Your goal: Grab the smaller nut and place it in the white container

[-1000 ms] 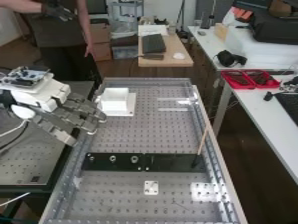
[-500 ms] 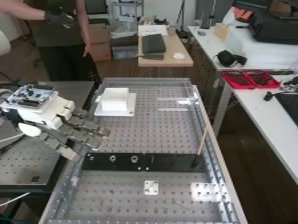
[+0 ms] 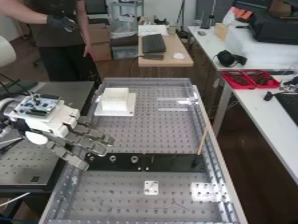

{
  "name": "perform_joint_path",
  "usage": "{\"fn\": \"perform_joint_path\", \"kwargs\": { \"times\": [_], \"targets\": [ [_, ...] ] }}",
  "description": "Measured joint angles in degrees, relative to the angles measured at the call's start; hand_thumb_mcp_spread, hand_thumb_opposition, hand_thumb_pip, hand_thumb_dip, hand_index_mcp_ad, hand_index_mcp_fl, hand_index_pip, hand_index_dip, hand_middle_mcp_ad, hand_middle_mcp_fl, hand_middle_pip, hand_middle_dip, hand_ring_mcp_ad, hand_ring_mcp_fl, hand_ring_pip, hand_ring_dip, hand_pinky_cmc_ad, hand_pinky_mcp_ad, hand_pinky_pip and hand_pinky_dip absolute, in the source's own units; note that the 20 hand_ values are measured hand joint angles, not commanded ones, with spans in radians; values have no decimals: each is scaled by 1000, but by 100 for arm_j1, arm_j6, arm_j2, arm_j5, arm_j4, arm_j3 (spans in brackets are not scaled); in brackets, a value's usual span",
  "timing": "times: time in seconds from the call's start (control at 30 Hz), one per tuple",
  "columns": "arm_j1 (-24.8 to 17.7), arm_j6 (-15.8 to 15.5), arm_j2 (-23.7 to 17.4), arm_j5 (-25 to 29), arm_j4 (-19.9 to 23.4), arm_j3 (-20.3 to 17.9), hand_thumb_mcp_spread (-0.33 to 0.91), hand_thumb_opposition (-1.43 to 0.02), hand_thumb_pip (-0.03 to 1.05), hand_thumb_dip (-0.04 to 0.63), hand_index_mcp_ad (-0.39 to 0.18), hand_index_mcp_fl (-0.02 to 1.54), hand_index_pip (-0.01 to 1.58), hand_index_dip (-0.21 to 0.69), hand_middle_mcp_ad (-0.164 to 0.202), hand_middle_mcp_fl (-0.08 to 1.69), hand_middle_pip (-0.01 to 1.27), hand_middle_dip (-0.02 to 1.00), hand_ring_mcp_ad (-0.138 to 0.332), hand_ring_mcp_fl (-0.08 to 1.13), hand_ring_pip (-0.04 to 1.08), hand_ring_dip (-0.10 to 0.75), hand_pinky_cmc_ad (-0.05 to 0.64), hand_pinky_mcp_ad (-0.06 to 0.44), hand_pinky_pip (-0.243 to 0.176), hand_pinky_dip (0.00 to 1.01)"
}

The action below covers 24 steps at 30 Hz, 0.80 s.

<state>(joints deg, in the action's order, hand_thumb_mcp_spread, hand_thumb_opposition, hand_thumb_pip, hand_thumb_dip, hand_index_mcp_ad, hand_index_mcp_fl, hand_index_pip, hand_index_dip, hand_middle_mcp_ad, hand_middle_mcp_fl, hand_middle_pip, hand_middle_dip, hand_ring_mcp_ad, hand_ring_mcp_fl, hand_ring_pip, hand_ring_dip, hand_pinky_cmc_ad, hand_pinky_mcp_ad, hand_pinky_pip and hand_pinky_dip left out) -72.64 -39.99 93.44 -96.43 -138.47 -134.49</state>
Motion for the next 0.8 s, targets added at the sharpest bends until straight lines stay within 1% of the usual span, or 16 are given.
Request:
{"fn": "perform_joint_path", "kwargs": {
  "times": [0.03, 0.13, 0.17, 0.2, 0.23, 0.4, 0.43, 0.5, 0.57, 0.8],
  "targets": [
    [5, -2, 30, -8, 32, -2, 417, -876, 682, 265, -87, 0, 1553, 182, 10, 126, 143, 222, 113, 0, 99, 51, 396, 312, -91, 316],
    [12, 12, 81, -25, 100, -9, 417, -876, 670, 264, -87, 3, 1560, 187, 10, 126, 140, 222, 113, 0, 103, 52, 396, 295, -91, 316],
    [13, 12, 89, -30, 115, -11, 417, -876, 670, 265, -87, 3, 1560, 188, 10, 126, 140, 222, 113, 0, 106, 58, 396, 295, -93, 302],
    [16, 12, 103, -36, 145, -16, 417, -876, 670, 265, -87, 3, 1560, 188, 10, 122, 140, 222, 113, 0, 106, 58, 396, 293, -89, 302],
    [17, 20, 118, -39, 177, -21, 417, -876, 670, 265, -87, 3, 1557, 187, 10, 138, 140, 223, 117, -3, 106, 58, 396, 293, -77, 284],
    [9, 7, 170, -18, 225, -33, 435, -880, 670, 267, -87, 3, 1557, 188, 12, 150, 140, 225, 113, -3, 103, 58, 386, 293, -73, 271],
    [3, 7, 181, -8, 239, -38, 449, -876, 672, 269, -87, 3, 1557, 192, 12, 150, 140, 225, 113, -3, 103, 58, 386, 293, -59, 267],
    [-9, 8, 199, 14, 278, -51, 449, -876, 672, 265, -87, 3, 1557, 194, 12, 148, 138, 222, 115, -3, 103, 58, 386, 295, -61, 250],
    [-24, 12, 221, 48, 326, -65, 449, -876, 672, 265, -87, 3, 1557, 194, 12, 150, 138, 225, 119, -3, 106, 58, 384, 291, -44, 250],
    [-134, 191, 401, 316, 495, -121, 449, -880, 672, 272, -87, 3, 1557, 194, 12, 147, 138, 227, 105, -3, 106, 58, 379, 295, -44, 239]
  ]
}}
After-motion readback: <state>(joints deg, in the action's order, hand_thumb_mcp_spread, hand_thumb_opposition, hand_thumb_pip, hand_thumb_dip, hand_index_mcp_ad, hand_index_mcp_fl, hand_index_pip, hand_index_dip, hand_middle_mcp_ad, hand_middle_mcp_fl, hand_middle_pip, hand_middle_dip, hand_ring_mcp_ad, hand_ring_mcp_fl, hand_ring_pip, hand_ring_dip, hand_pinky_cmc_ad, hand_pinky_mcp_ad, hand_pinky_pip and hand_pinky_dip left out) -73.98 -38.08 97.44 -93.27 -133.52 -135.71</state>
